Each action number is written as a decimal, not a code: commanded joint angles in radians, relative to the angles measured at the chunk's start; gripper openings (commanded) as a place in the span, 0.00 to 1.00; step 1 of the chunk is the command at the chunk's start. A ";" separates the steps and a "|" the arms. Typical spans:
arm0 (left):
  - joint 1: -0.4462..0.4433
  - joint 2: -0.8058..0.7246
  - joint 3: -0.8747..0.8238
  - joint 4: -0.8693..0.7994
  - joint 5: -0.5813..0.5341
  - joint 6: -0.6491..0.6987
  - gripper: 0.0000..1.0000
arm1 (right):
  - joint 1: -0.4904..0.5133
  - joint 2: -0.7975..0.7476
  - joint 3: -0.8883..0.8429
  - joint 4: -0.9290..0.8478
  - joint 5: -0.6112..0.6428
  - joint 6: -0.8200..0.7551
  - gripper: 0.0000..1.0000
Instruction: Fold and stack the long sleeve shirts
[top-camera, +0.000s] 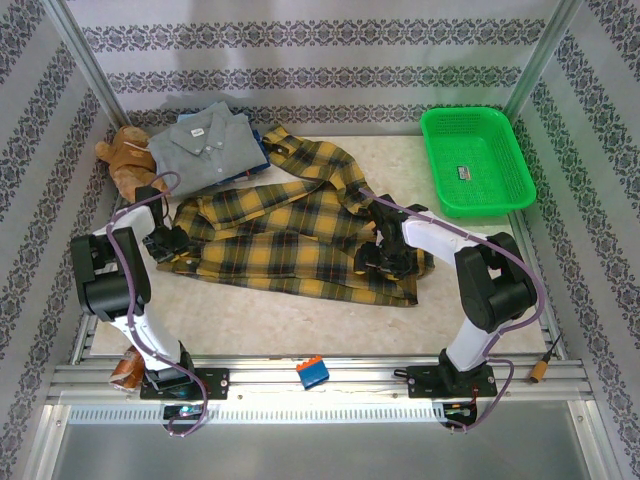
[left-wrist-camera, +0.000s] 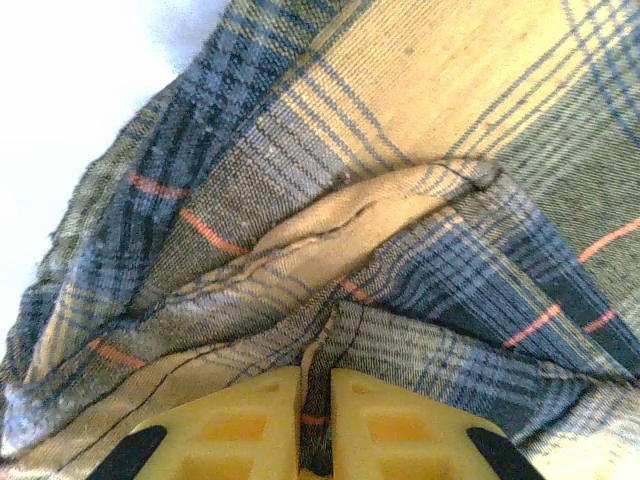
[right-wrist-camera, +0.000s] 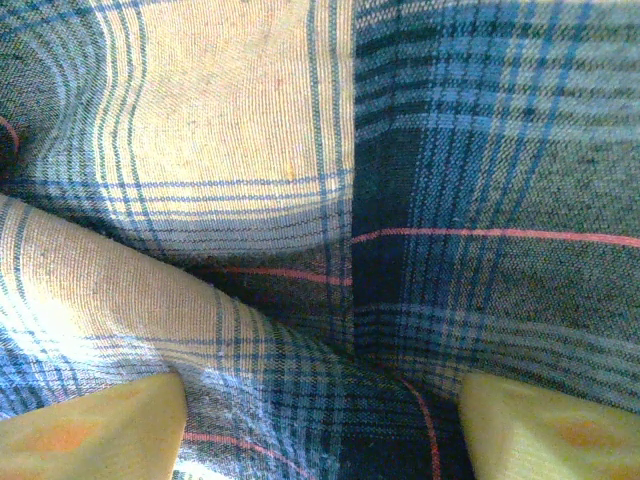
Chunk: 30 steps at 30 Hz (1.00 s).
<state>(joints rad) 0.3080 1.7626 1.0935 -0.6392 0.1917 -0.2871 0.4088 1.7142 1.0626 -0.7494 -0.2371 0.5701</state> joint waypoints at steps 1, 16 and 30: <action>0.009 -0.069 -0.014 0.015 0.020 0.041 0.14 | 0.008 0.010 0.011 -0.002 -0.007 -0.012 0.72; 0.009 -0.066 0.041 0.043 -0.025 0.144 0.11 | 0.007 0.034 -0.001 -0.007 0.002 -0.010 0.72; 0.003 -0.051 0.047 0.038 -0.095 0.003 0.55 | 0.008 0.013 -0.031 -0.027 0.039 0.005 0.72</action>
<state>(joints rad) 0.3080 1.7866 1.1309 -0.5842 0.1104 -0.2100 0.4088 1.7374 1.0515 -0.7502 -0.2321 0.5705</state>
